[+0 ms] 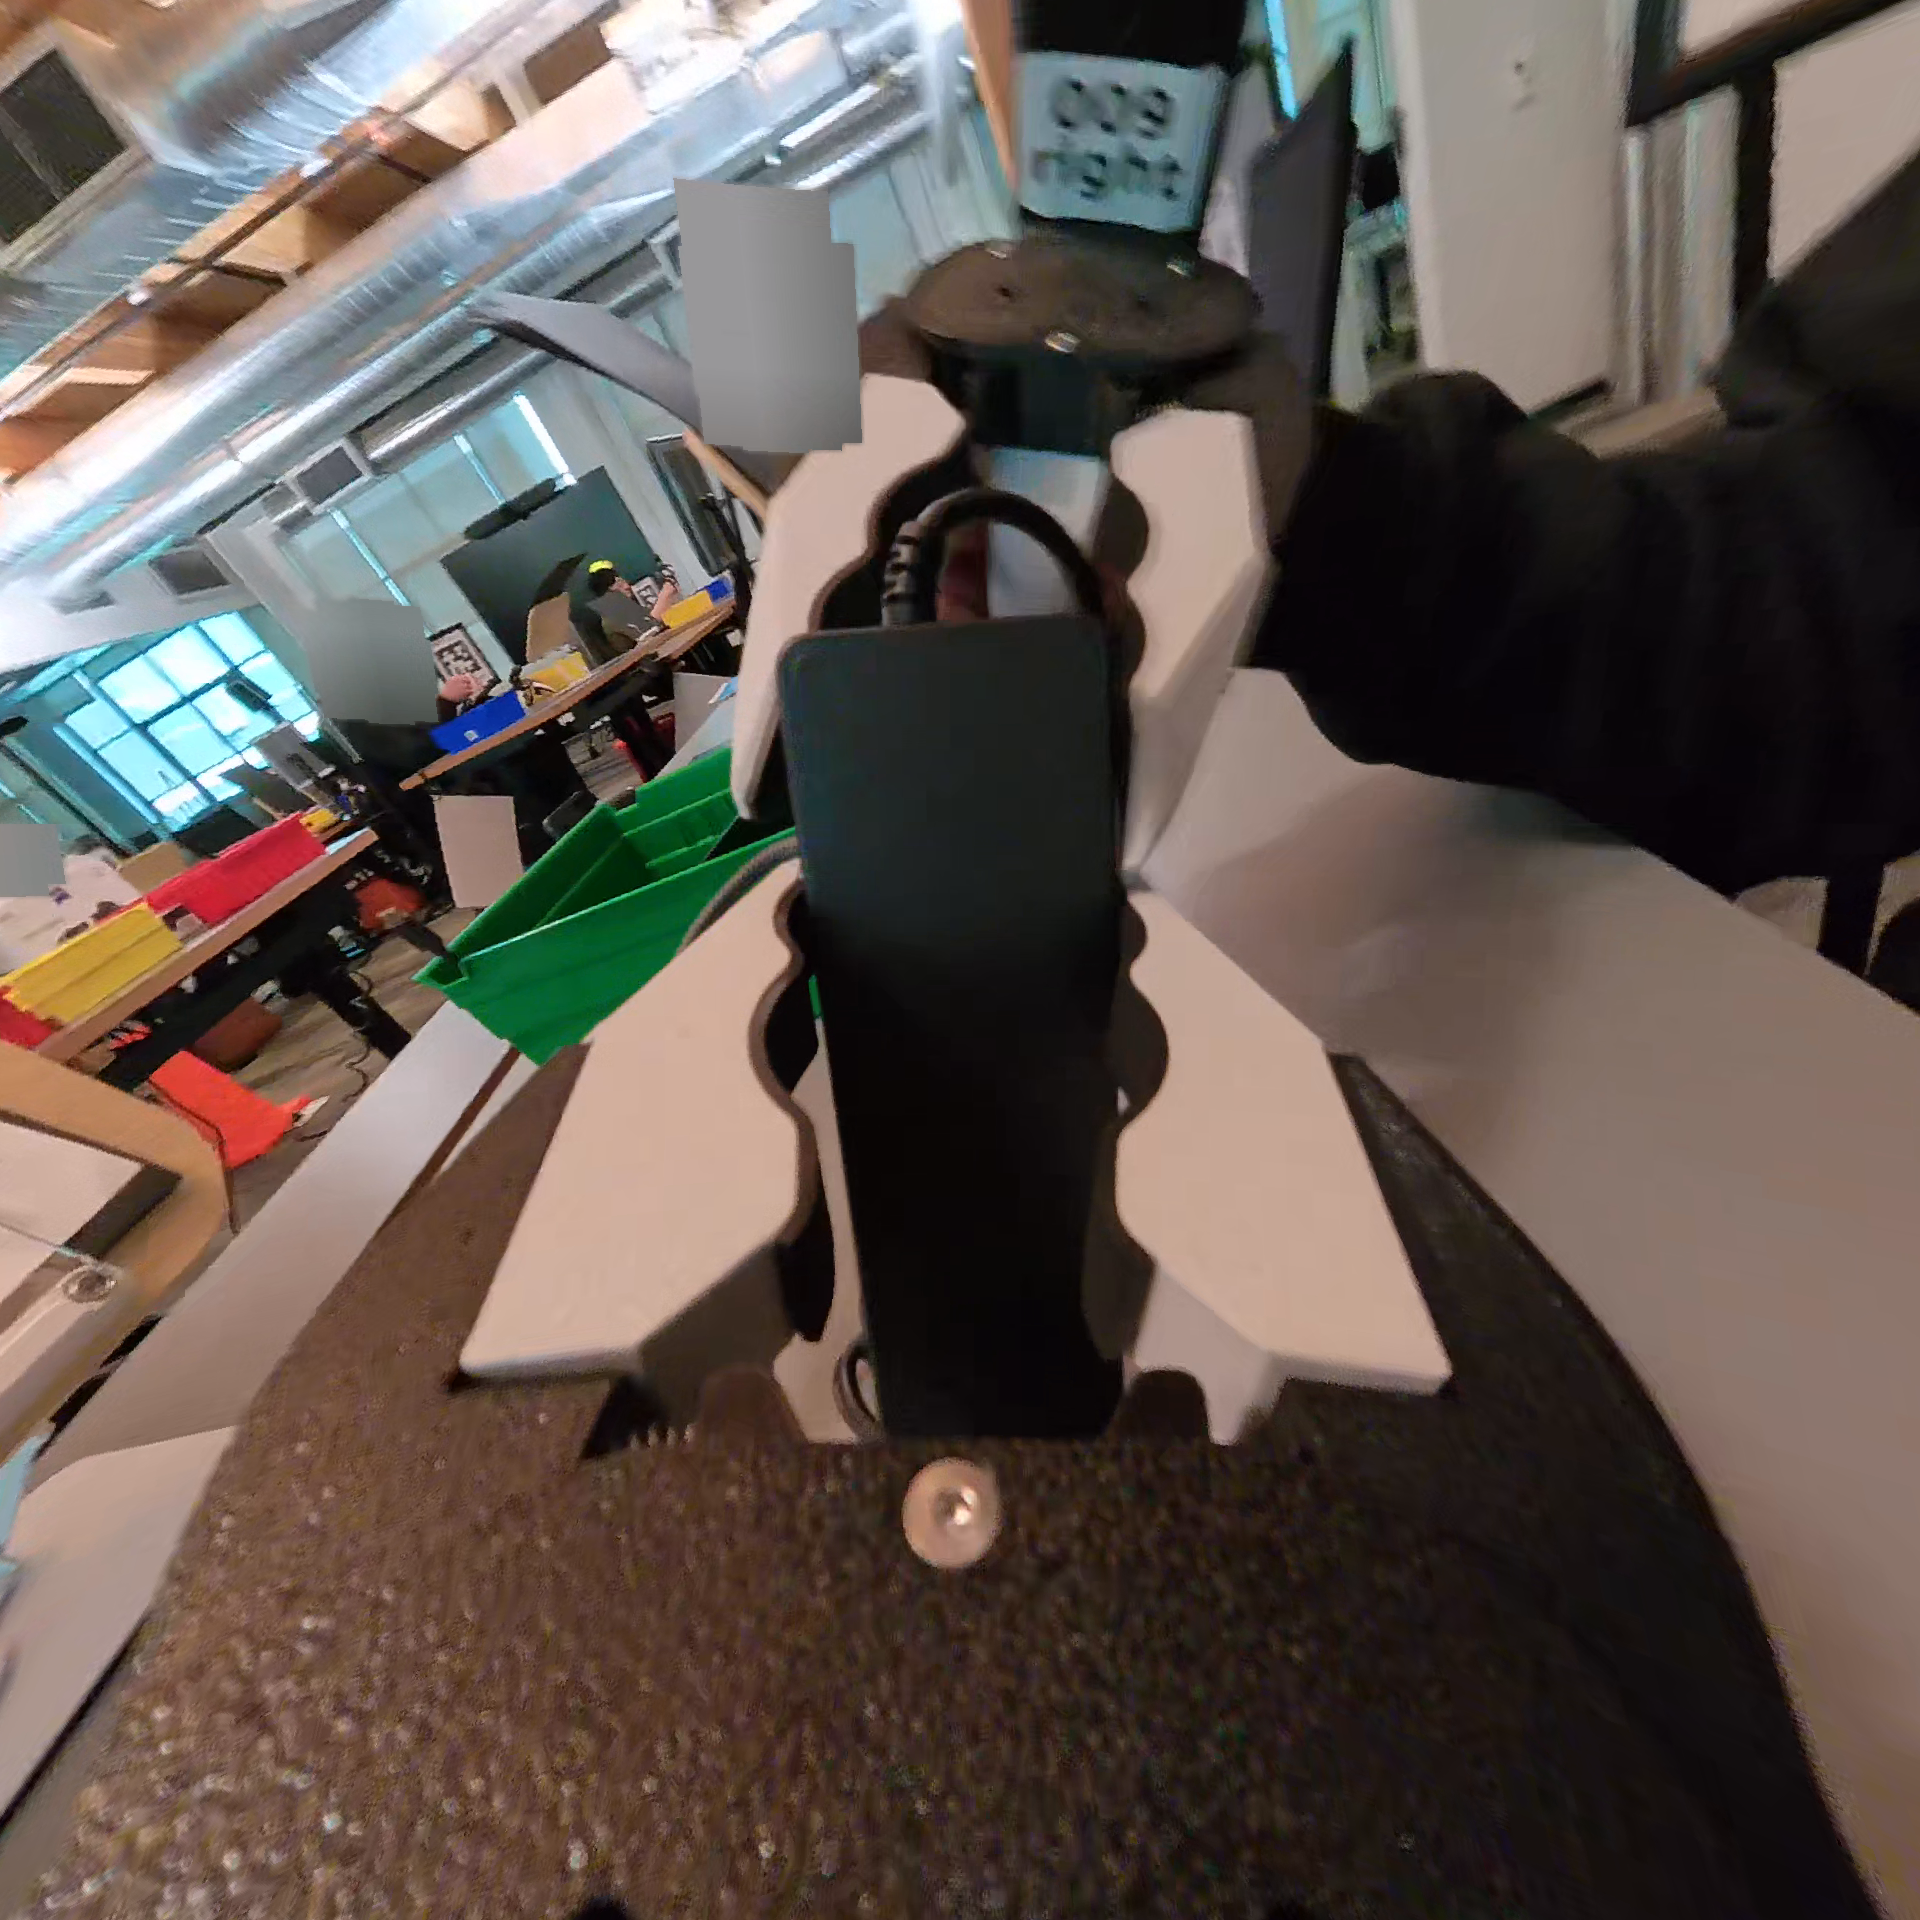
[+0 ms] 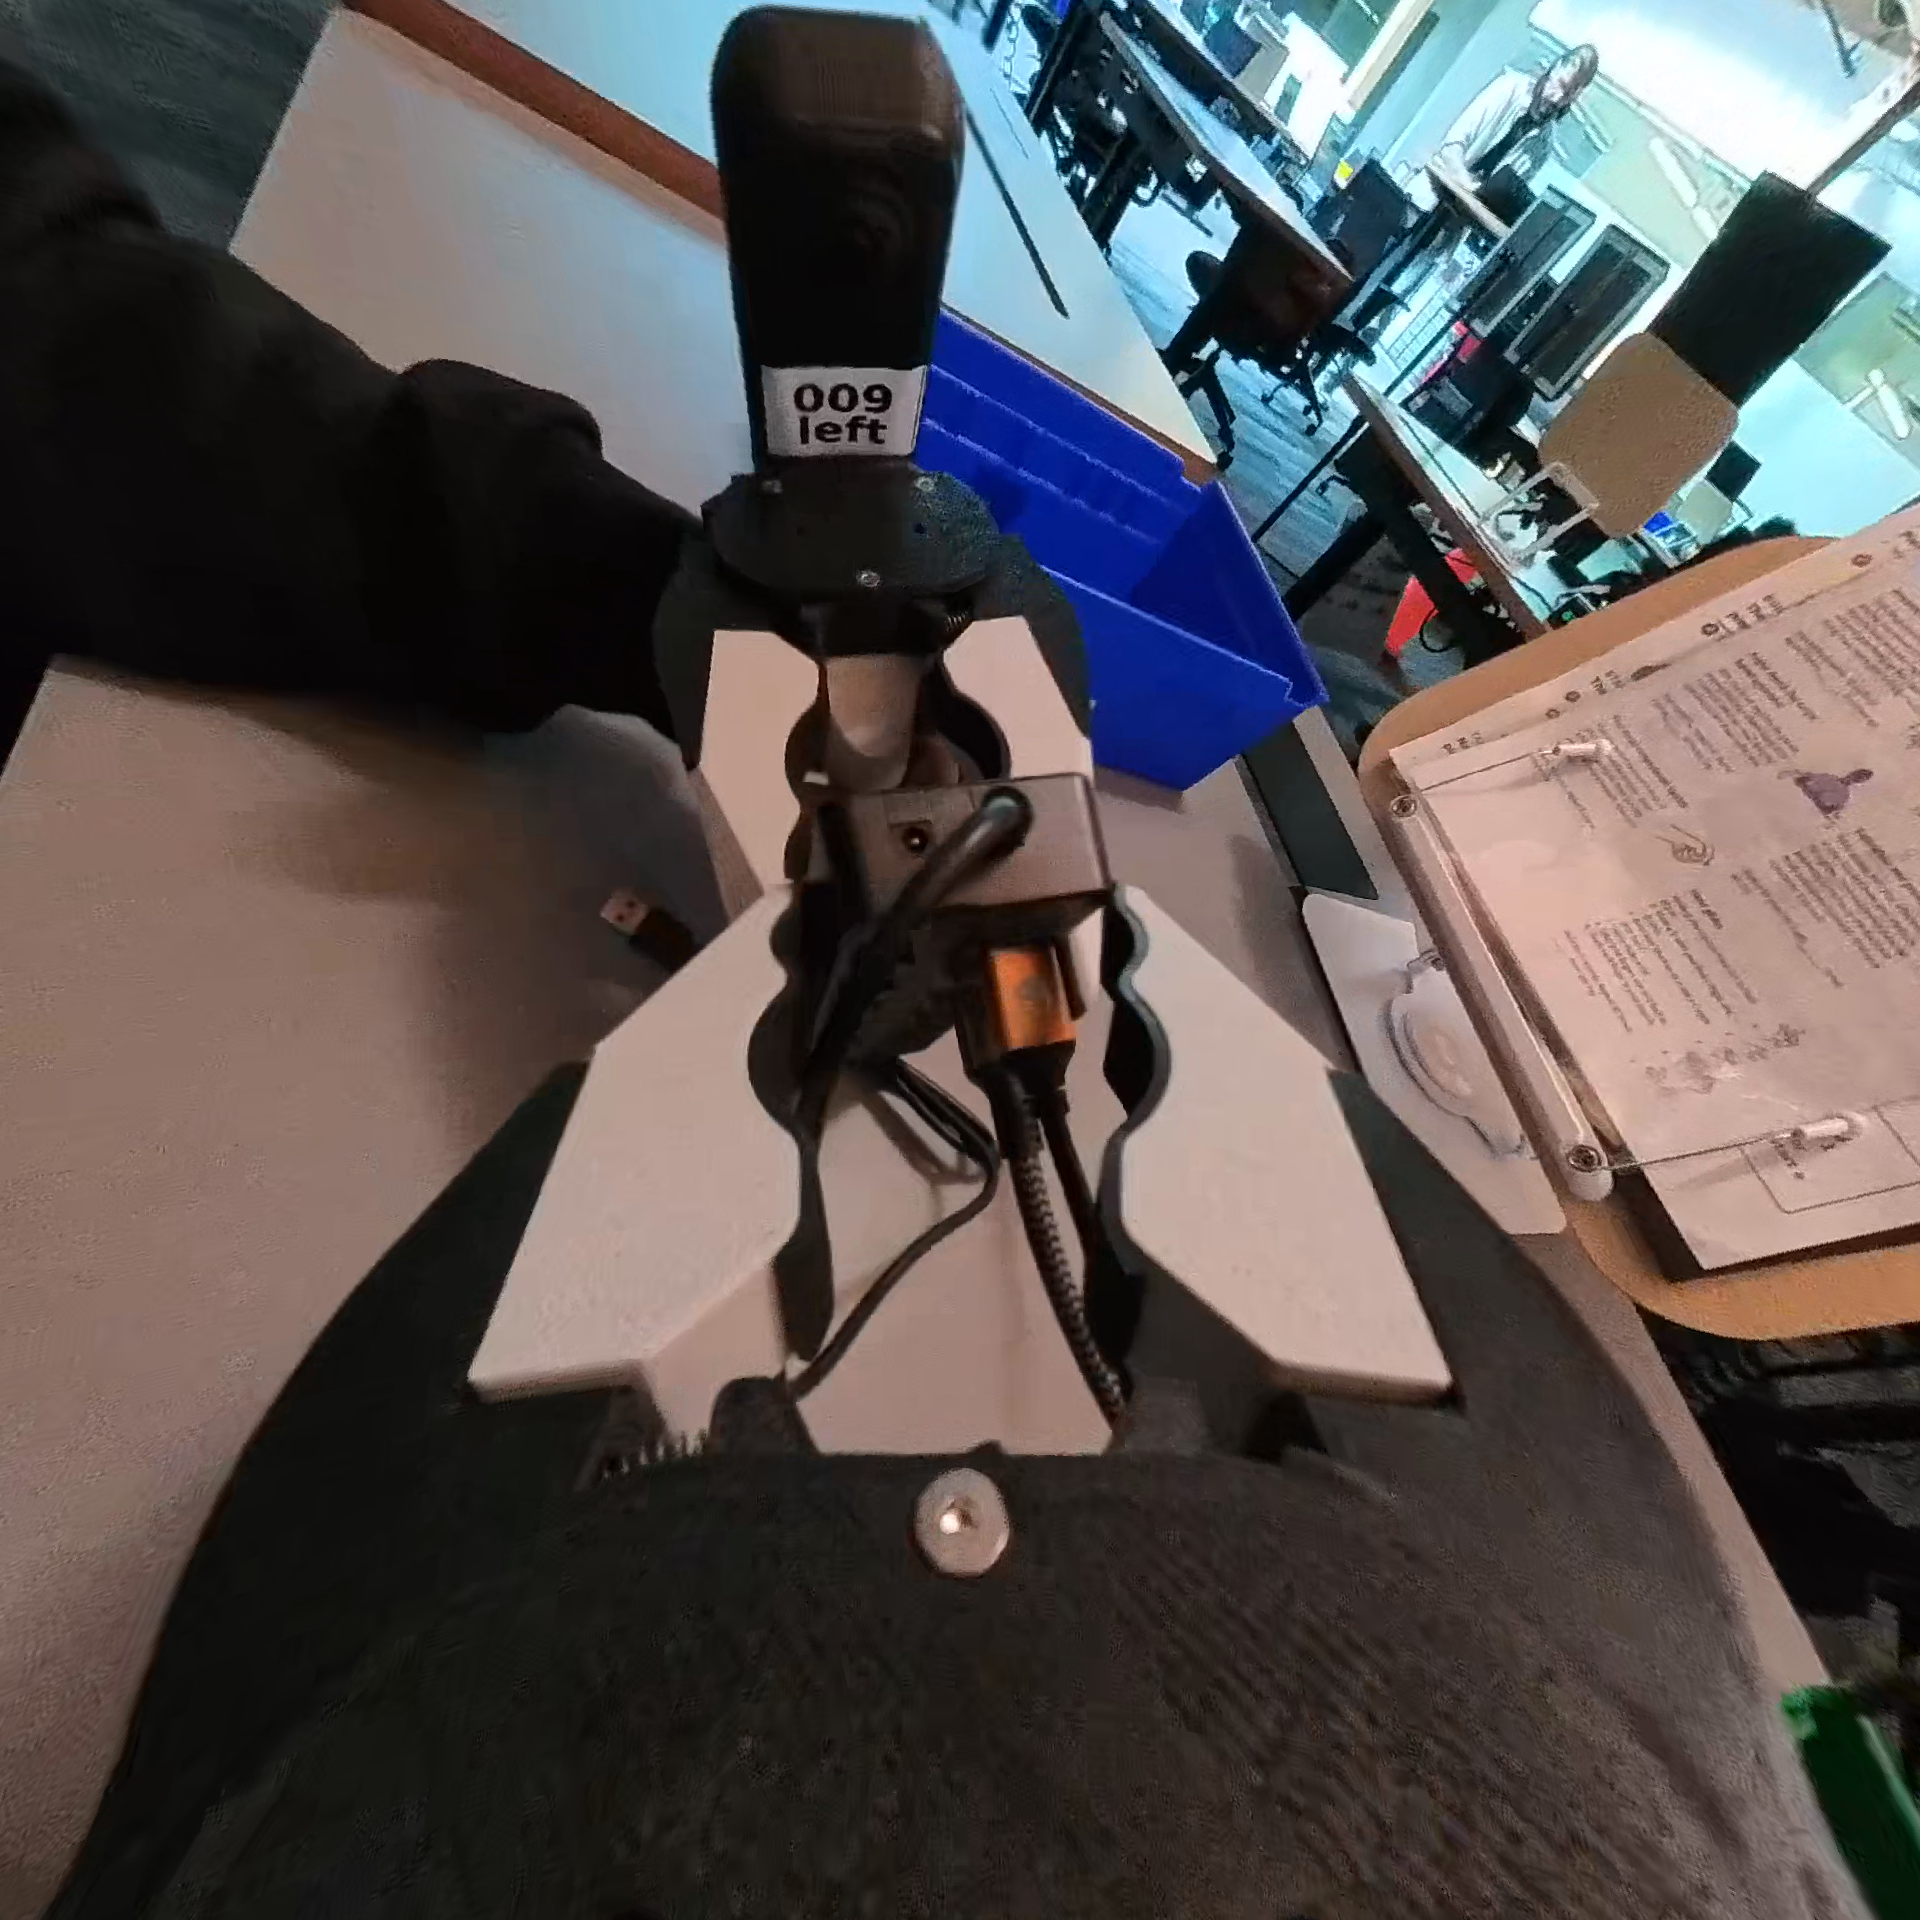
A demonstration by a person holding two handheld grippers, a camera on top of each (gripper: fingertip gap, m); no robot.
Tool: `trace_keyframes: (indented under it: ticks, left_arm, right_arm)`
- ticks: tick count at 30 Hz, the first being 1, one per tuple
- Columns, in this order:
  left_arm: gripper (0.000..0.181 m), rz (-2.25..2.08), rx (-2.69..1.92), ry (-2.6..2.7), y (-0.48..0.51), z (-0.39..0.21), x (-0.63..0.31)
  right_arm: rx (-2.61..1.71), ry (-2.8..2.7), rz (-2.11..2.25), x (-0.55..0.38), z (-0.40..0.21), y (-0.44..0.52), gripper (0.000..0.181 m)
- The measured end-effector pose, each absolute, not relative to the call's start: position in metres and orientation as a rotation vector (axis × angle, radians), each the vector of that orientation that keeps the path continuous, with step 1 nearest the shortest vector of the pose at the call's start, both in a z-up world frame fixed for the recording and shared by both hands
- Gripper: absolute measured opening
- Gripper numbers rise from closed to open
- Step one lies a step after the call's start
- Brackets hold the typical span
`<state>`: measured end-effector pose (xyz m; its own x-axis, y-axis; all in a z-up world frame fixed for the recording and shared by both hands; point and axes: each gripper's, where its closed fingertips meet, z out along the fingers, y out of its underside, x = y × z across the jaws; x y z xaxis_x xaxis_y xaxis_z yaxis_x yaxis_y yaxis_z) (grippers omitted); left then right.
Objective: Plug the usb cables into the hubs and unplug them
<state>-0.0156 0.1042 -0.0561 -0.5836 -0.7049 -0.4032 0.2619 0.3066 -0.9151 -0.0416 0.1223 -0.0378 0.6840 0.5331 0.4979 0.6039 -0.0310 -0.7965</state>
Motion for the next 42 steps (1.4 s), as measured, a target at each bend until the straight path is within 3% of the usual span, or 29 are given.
trace_keyframes:
  ticks: [7, 13, 17, 21, 39, 40, 42]
  left_arm:
    - [0.057, -1.156, -0.500, 1.652, 0.117, -0.057, 0.002]
    - [0.065, -1.226, -0.497, 1.698, 0.118, -0.055, -0.009]
    - [0.059, -1.387, -0.483, 1.577, 0.121, -0.028, -0.021]
    - [0.052, -1.293, -0.483, 1.623, 0.120, -0.037, -0.016]
    - [0.046, -1.342, -0.449, 1.527, 0.116, -0.019, -0.019]
    - [0.048, -1.334, -0.444, 1.498, 0.120, -0.016, -0.021]
    - [0.068, -1.289, -0.462, 1.484, 0.132, -0.016, -0.023]
  right_arm:
    - [-1.773, -0.878, -0.254, -0.028, -0.040, 0.134, 0.054]
    - [-1.808, -0.933, -0.456, -0.011, -0.042, 0.131, 0.054]
    - [-1.828, -0.941, -0.510, -0.007, -0.049, 0.137, 0.054]
    - [-1.846, -0.961, -0.531, -0.009, -0.054, 0.139, 0.054]
    - [-1.732, -0.882, -0.420, -0.015, -0.029, 0.134, 0.054]
    - [-1.716, -0.832, -0.403, -0.011, -0.022, 0.133, 0.053]
    - [-1.688, -0.745, -0.380, 0.000, -0.010, 0.128, 0.053]
